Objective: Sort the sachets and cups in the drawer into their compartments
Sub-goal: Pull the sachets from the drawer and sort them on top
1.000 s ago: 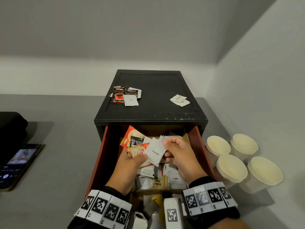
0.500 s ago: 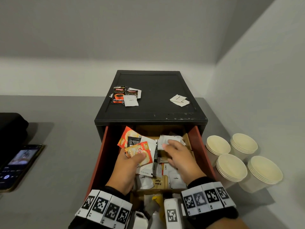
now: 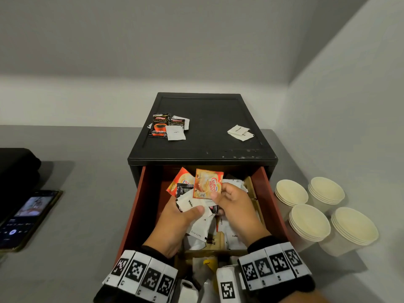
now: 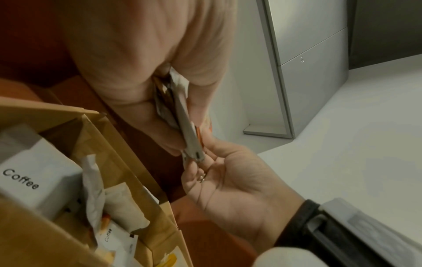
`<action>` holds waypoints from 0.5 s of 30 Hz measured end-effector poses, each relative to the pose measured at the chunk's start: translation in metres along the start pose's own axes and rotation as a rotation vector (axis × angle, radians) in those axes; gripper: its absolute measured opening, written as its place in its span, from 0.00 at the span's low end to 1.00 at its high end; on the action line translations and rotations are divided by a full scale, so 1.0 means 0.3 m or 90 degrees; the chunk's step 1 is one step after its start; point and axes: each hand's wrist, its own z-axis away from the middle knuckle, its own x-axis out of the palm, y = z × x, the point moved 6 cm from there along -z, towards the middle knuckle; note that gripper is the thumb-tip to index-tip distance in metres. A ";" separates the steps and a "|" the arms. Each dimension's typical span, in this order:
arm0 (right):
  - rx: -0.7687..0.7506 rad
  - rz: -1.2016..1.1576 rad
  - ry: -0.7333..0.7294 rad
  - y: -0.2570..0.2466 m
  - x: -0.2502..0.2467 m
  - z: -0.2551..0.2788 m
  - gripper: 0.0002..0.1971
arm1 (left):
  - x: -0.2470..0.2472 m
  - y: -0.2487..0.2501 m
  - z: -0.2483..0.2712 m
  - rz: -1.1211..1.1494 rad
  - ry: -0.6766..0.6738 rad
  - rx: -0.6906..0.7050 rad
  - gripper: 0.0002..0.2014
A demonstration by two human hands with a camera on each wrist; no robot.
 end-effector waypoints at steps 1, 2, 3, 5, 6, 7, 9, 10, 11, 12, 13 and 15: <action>0.015 -0.018 0.003 0.006 -0.005 -0.001 0.07 | -0.002 -0.001 0.000 -0.003 0.005 -0.006 0.18; 0.029 -0.034 0.009 0.016 -0.011 -0.007 0.09 | -0.004 -0.001 -0.001 -0.007 0.010 -0.010 0.19; 0.046 -0.050 0.023 0.025 -0.016 -0.012 0.10 | -0.007 0.001 -0.001 -0.011 0.018 -0.013 0.19; 0.077 -0.090 0.058 0.042 -0.033 -0.021 0.09 | -0.017 0.001 -0.001 -0.012 0.041 -0.021 0.18; 0.089 -0.111 0.074 0.053 -0.044 -0.027 0.08 | -0.022 -0.001 -0.003 -0.009 0.051 -0.024 0.18; 0.100 -0.139 0.094 0.058 -0.056 -0.030 0.08 | -0.027 -0.003 -0.004 -0.006 0.060 -0.027 0.19; 0.115 -0.181 0.141 0.075 -0.086 -0.039 0.08 | -0.030 -0.005 -0.005 -0.005 0.068 -0.036 0.19; 0.126 -0.190 0.165 0.088 -0.102 -0.044 0.08 | -0.030 -0.005 -0.004 -0.007 0.069 -0.040 0.19; 0.138 -0.207 0.189 0.098 -0.113 -0.045 0.08 | -0.028 -0.003 -0.003 -0.009 0.068 -0.042 0.18; 0.148 -0.222 0.201 0.109 -0.121 -0.048 0.08 | -0.027 -0.001 -0.002 -0.009 0.066 -0.043 0.18; 0.157 -0.239 0.209 0.114 -0.122 -0.048 0.10 | -0.024 0.001 0.000 -0.008 0.064 -0.042 0.18; 0.178 -0.253 0.222 0.130 -0.120 -0.050 0.21 | -0.019 0.005 0.003 -0.010 0.059 -0.041 0.18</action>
